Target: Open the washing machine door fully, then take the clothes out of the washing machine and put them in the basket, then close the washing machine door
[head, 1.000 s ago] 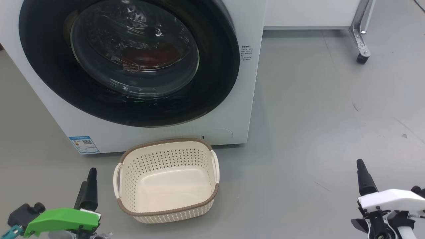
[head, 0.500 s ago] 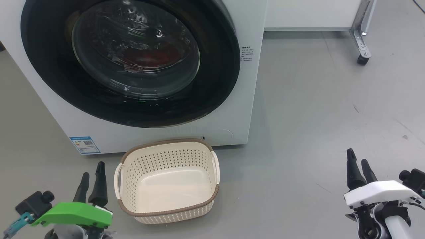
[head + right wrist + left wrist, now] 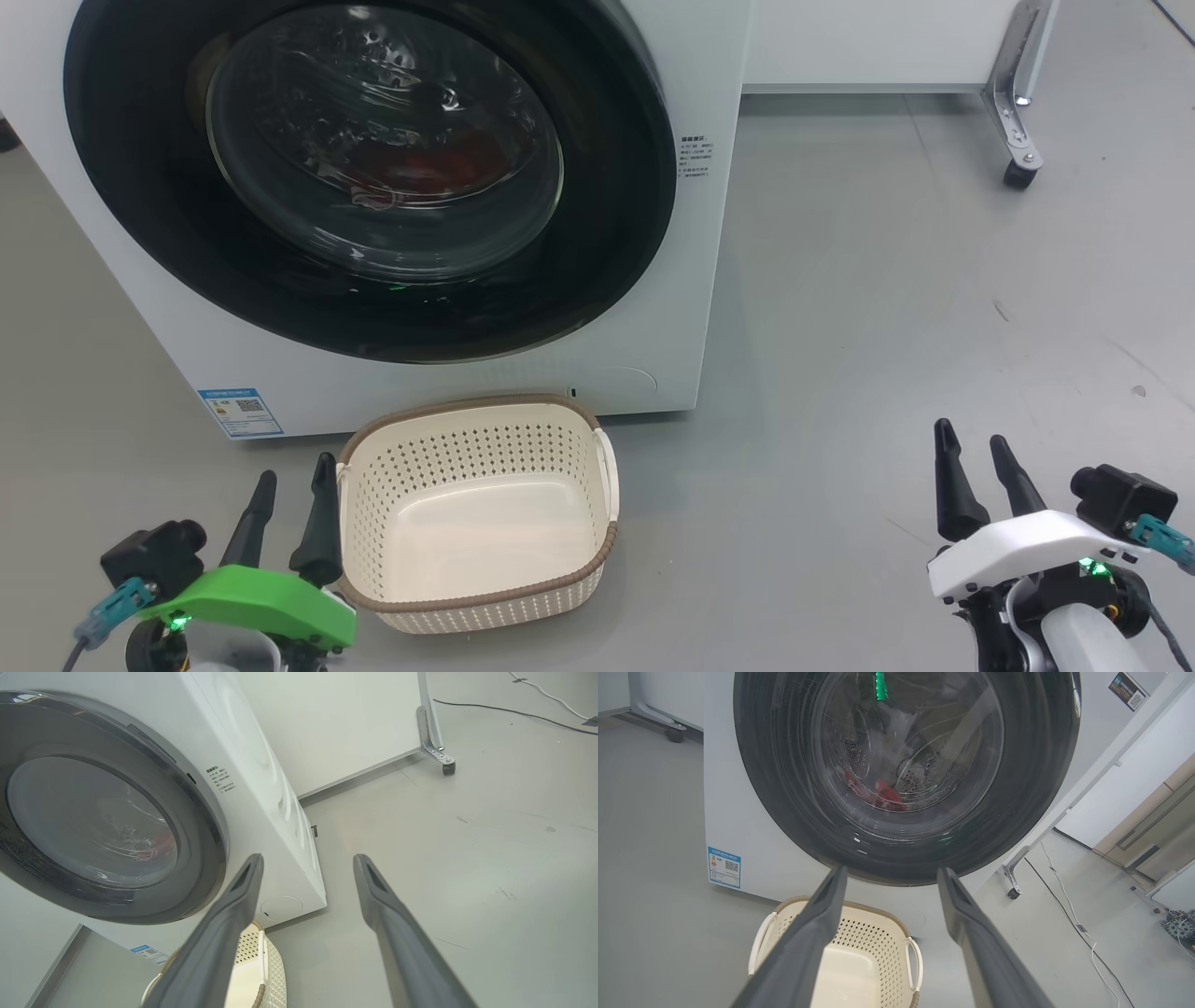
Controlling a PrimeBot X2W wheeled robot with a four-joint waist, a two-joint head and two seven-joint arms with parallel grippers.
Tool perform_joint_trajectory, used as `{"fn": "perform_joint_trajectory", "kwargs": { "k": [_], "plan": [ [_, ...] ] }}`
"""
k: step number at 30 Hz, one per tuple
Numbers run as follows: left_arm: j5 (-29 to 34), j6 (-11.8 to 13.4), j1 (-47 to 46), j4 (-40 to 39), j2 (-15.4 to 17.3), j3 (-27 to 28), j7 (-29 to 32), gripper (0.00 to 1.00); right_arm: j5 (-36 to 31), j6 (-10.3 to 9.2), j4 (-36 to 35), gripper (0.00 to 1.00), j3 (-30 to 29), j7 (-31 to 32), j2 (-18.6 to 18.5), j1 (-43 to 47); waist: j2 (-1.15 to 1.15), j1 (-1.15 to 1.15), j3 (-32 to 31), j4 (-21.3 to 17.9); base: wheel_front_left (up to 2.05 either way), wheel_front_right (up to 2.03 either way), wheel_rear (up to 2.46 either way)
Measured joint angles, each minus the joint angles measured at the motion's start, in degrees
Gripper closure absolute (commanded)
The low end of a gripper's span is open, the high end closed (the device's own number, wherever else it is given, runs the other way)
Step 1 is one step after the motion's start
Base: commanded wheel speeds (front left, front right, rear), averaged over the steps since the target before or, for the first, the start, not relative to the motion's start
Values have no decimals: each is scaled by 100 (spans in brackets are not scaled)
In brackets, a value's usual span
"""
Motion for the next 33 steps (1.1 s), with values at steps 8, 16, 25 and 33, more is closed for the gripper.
{"fn": "perform_joint_trajectory", "kwargs": {
  "k": [8,16,25,33],
  "plan": [
    [572,97,-42,168,3,-197,-151,0,-653,-7,21,0,170,-142,-3,-92,0,0,-21,0,0,0,0],
    [1111,200,-113,336,8,-337,-301,0,-1277,-41,85,0,316,-320,-3,-100,0,0,-32,10,0,0,0],
    [1661,297,-215,493,11,-442,-468,0,-1906,-51,134,0,414,-491,3,-115,0,0,-39,15,0,0,0],
    [1927,344,-331,601,10,-489,-568,0,-2165,-54,218,0,425,-556,23,-126,0,0,-46,19,0,0,0]
  ]
}}
